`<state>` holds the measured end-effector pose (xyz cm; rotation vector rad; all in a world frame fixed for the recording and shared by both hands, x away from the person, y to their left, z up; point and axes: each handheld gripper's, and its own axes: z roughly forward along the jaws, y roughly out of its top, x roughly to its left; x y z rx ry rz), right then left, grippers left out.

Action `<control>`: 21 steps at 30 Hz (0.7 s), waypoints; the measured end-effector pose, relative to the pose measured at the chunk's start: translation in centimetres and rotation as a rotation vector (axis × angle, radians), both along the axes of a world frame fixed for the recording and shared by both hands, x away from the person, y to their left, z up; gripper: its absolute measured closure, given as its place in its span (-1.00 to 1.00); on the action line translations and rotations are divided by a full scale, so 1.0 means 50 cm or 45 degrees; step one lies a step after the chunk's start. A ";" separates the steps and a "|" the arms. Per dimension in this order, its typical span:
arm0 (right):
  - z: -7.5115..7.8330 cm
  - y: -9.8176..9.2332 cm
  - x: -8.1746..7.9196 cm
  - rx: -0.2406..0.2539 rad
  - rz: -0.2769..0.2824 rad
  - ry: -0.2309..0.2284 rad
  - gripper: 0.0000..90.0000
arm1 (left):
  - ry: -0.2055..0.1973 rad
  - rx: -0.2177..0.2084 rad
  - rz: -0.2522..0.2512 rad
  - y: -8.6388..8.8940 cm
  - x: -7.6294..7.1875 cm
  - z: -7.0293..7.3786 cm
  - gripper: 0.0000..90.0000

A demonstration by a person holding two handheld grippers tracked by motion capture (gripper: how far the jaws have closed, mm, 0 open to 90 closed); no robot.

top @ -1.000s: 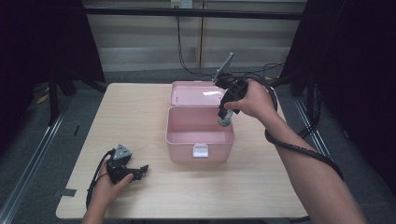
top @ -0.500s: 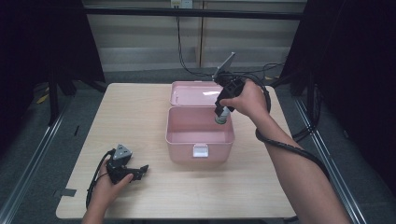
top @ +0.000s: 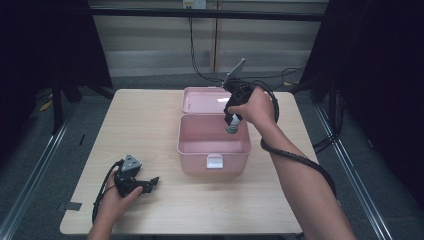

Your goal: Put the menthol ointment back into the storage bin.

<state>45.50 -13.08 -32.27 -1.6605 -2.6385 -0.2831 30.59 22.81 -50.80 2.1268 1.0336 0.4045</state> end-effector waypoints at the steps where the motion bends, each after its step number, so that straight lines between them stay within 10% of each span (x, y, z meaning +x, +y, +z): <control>1: -0.002 0.001 0.002 -0.003 -0.009 -0.002 0.13 | 0.000 0.000 0.001 0.000 0.000 0.000 -0.67; 21: -0.049 0.026 0.027 -0.010 -0.062 0.015 0.13 | 0.000 0.001 0.002 0.000 0.000 0.000 -0.67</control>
